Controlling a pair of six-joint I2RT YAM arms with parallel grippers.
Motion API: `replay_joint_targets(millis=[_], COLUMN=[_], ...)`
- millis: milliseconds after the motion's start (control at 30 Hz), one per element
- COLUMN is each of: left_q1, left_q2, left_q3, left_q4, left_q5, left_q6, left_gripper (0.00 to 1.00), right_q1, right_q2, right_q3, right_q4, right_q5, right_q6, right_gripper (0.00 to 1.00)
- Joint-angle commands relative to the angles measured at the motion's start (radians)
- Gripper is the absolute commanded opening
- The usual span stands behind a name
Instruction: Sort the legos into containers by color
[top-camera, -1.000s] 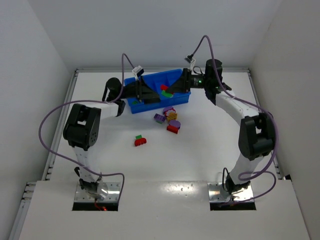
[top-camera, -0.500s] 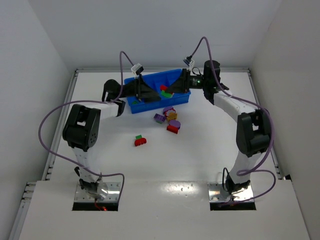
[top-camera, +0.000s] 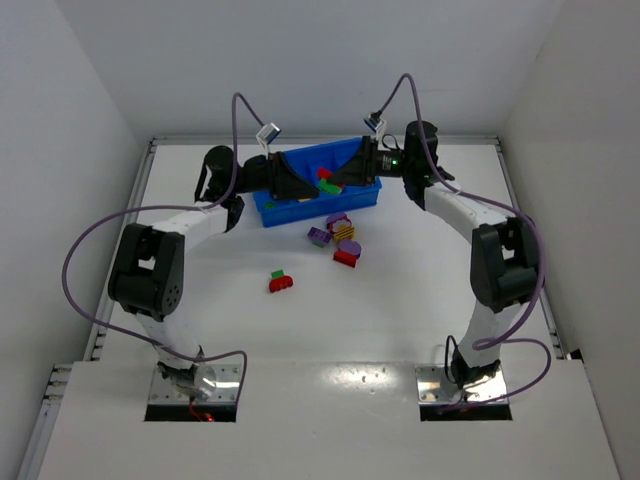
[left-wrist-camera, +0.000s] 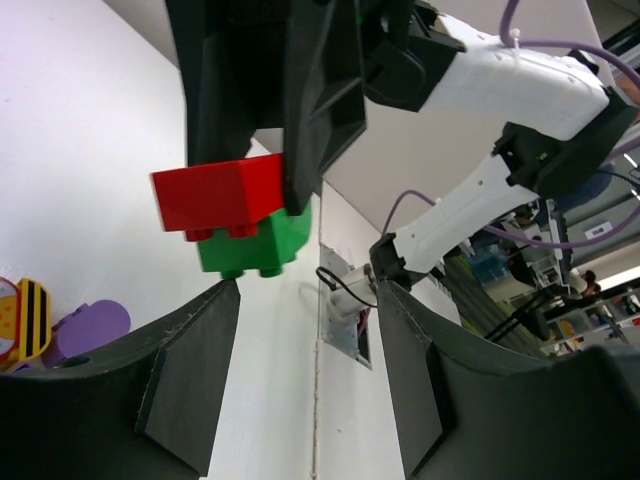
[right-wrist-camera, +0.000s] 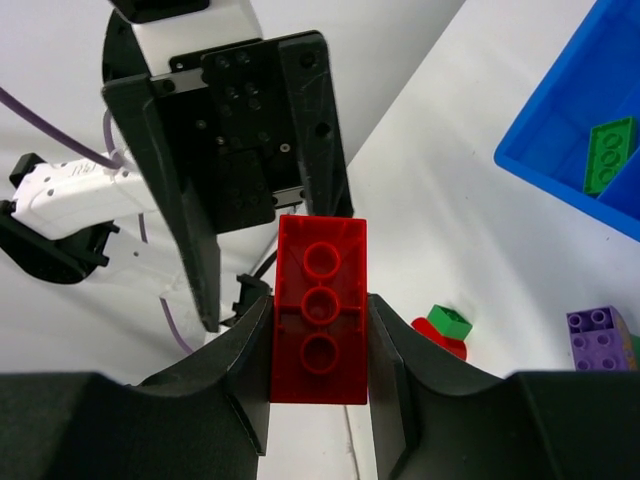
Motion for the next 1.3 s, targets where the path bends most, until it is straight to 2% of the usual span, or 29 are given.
replay_joint_targets(millis=[0, 300, 733, 833, 1000, 1033, 1100, 1267], left_q1=[-0.008, 0.002, -0.008, -0.008, -0.008, -0.008, -0.017, -0.017], left_q2=[-0.024, -0.024, -0.024, -0.015, -0.006, -0.006, 0.004, 0.004], left_q3=[0.022, 0.011, 0.011, 0.011, 0.011, 0.011, 0.011, 0.008], left_q4=[-0.023, -0.043, 0.063, 0.086, 0.118, 0.118, 0.129, 0.129], left_q5=[-0.038, -0.028, -0.028, -0.019, -0.001, -0.001, 0.018, 0.028], left_q6=[0.09, 0.11, 0.049, 0.026, -0.006, -0.006, -0.017, -0.017], left_gripper=[0.63, 0.63, 0.59, 0.56, 0.38, 0.38, 0.32, 0.25], right_q1=[0.025, 0.034, 0.062, 0.071, 0.071, 0.071, 0.071, 0.071], right_q2=[-0.063, -0.083, -0.04, -0.031, -0.022, -0.022, -0.022, 0.0], right_q3=[0.008, -0.003, 0.026, 0.026, 0.045, 0.045, 0.054, 0.072], right_q4=[0.056, 0.056, 0.056, 0.047, 0.038, 0.038, 0.038, 0.038], right_q5=[-0.04, -0.04, -0.05, -0.05, -0.03, -0.03, -0.021, 0.01], right_q6=[0.013, 0.004, -0.015, -0.024, -0.044, -0.044, -0.044, -0.044], right_gripper=[0.0, 0.0, 0.0, 0.0, 0.0, 0.0, 0.0, 0.0])
